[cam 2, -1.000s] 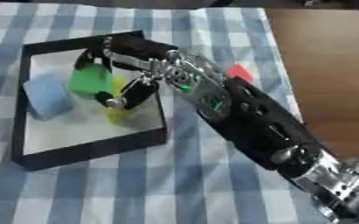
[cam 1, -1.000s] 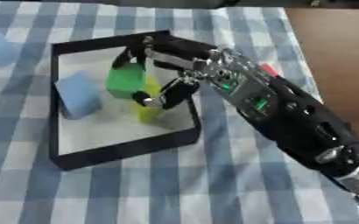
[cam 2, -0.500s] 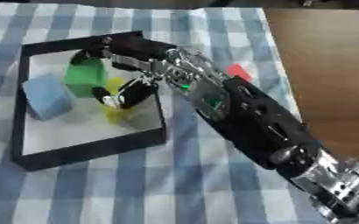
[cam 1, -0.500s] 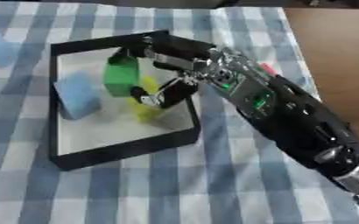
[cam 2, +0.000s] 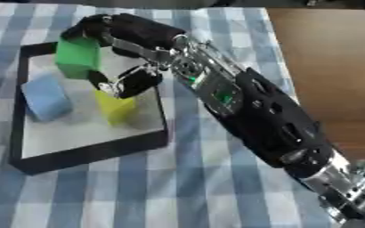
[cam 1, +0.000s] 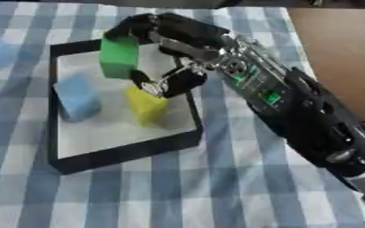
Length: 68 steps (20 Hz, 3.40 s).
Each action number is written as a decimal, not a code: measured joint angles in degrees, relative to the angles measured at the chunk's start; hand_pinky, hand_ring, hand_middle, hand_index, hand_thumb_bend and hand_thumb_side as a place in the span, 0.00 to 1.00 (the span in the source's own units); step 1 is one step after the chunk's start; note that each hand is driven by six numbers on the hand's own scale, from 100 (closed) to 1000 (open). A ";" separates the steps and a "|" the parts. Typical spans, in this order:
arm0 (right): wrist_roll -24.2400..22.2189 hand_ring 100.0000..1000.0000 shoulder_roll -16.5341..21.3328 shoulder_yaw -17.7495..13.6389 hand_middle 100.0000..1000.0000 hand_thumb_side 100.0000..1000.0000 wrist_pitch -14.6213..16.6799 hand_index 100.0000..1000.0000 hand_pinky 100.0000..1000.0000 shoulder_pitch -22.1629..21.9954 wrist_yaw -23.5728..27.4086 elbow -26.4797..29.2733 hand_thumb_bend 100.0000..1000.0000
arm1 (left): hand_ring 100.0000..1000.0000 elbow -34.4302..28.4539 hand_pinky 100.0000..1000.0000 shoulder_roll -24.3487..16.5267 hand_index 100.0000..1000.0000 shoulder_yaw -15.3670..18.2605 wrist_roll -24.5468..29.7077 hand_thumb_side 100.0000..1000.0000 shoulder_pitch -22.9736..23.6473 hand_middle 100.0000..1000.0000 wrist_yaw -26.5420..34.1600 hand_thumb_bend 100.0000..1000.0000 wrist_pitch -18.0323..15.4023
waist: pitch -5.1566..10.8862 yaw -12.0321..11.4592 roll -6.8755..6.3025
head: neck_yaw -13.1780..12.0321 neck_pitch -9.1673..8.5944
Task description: Pick up objects on the table and place them in the box.
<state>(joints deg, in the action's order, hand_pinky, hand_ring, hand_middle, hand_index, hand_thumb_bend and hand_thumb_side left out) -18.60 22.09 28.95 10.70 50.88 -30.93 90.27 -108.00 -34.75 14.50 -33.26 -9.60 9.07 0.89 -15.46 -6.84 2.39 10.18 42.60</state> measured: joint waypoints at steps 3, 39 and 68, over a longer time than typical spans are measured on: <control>-0.51 0.85 0.22 -0.02 0.86 0.00 0.08 0.92 0.91 0.01 0.01 0.19 0.33 | 0.71 -0.09 0.62 0.00 0.80 0.00 0.00 0.53 0.00 0.68 0.00 0.37 0.00 | 0.00 0.00 0.00 | 0.01 0.00; 4.60 0.78 2.02 -1.74 0.81 0.00 -9.12 0.84 0.87 -0.01 5.98 1.81 0.00 | 0.71 -0.09 0.62 0.02 0.79 -0.01 0.45 0.53 0.74 0.67 -0.03 0.38 0.13 | -0.06 -0.53 0.00 | 0.05 -0.06; -8.48 0.88 35.45 -19.08 0.86 0.20 4.82 0.89 0.91 -19.06 30.85 23.40 0.00 | 0.73 0.29 0.61 0.03 0.79 0.26 0.85 0.53 1.77 0.69 -0.42 0.39 0.29 | -0.06 1.85 0.00 | -0.63 0.96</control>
<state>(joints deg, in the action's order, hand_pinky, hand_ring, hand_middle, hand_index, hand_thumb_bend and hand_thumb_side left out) -27.09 57.54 9.87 15.52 31.82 -0.08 113.68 -107.71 -34.73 14.76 -32.41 -7.83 8.64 1.18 -15.52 -4.99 2.39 9.55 43.56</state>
